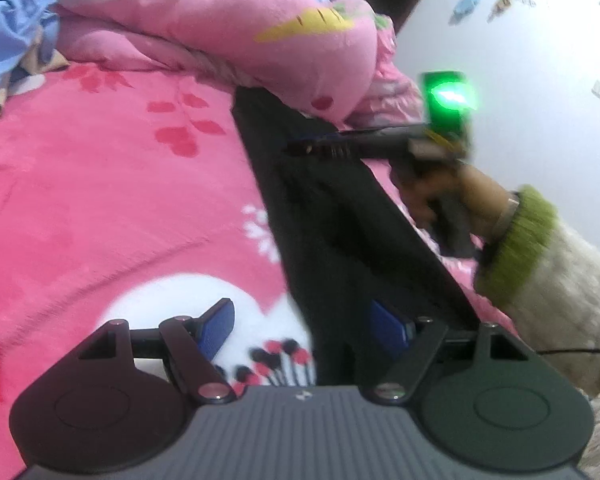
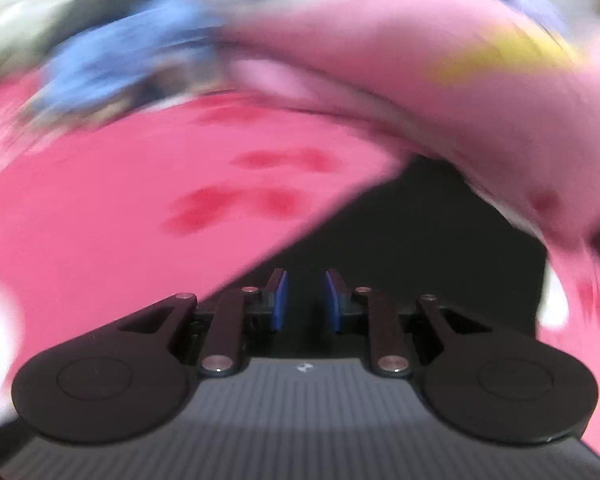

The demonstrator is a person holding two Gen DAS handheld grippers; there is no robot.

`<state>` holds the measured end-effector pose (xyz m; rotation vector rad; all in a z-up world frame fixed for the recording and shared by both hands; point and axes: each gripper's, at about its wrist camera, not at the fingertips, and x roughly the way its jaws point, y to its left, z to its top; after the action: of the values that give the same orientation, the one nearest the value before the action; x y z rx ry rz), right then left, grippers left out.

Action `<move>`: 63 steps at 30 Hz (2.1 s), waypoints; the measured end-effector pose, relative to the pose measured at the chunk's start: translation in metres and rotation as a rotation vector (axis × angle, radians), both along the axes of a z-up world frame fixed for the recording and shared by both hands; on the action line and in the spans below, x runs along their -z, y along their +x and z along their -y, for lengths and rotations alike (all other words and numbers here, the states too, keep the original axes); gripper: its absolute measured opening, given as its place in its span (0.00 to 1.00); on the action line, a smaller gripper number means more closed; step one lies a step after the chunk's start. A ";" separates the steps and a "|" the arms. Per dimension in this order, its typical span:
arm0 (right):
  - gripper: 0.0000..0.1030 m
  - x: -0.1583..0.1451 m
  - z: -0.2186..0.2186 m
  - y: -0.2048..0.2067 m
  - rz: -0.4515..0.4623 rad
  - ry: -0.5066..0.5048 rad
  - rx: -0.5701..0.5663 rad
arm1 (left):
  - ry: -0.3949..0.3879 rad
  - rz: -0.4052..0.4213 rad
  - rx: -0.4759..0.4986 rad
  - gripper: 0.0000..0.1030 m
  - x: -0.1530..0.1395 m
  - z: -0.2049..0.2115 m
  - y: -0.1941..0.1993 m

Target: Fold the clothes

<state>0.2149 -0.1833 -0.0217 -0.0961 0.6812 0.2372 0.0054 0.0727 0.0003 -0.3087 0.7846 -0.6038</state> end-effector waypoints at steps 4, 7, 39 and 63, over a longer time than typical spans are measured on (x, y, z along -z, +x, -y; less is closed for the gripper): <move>0.20 0.022 -0.015 0.038 -0.043 -0.003 0.061 | -0.025 0.018 -0.045 0.74 -0.001 -0.013 0.000; 0.15 0.025 -0.063 0.011 0.022 -0.079 -0.067 | -0.027 0.023 -0.063 0.74 0.004 -0.018 0.001; 0.21 -0.007 -0.012 -0.090 -0.055 -0.107 -0.037 | -0.022 0.003 -0.111 0.75 0.000 -0.017 -0.022; 0.25 0.033 0.018 -0.357 0.003 0.149 0.162 | 0.079 -0.066 0.025 0.75 -0.004 0.016 -0.072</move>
<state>-0.1421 -0.2012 -0.0550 0.1007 0.6623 0.1312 -0.0671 0.0566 0.0040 -0.2478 0.8744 -0.5870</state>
